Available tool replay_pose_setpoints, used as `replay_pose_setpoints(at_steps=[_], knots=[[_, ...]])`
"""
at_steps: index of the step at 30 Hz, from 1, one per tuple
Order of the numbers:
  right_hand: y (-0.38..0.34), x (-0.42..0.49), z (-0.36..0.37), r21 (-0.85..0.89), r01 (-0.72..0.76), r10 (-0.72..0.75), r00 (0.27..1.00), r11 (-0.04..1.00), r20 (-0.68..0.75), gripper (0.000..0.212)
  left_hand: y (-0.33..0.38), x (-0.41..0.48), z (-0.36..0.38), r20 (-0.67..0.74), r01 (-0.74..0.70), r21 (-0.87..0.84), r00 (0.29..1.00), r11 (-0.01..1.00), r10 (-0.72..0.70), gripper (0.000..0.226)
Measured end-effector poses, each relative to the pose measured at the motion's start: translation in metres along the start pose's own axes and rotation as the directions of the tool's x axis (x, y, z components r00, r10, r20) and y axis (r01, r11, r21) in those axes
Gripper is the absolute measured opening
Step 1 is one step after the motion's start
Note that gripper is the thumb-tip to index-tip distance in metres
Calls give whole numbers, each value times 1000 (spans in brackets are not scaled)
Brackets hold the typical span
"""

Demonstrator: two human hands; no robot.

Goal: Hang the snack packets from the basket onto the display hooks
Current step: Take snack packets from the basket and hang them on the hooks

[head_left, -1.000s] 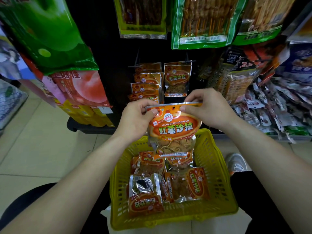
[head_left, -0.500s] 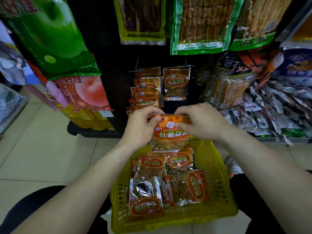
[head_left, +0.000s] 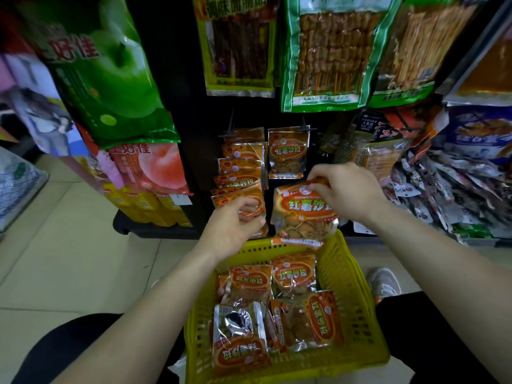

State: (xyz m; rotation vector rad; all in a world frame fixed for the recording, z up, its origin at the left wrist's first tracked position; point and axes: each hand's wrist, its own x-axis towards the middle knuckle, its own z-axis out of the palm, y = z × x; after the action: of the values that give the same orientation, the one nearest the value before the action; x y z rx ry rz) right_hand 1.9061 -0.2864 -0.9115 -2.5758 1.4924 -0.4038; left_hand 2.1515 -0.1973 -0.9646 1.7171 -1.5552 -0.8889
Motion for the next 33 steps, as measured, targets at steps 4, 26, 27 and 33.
replay_pose_setpoints(at_steps=[4, 26, 27, 33], knots=[[24, 34, 2, -36, -31, 29, 999, 999, -38, 21, -12, 9, 4, 35, 71, 52, 997, 996, -73, 33], [123, 215, 204, 24, -174, 169, 977, 985, 126, 28, -108, 216, 185, 191, 244, 135, 945, 960, -267, 57], [126, 221, 207, 24, -172, 168, 980, 985, 108, 30, -111, 223, 193, 182, 243, 135, 947, 960, -266, 61], [132, 250, 215, -39, -123, 124, 992, 992, 15, 35, -127, 261, 216, 106, 261, 200, 952, 944, -286, 75]])
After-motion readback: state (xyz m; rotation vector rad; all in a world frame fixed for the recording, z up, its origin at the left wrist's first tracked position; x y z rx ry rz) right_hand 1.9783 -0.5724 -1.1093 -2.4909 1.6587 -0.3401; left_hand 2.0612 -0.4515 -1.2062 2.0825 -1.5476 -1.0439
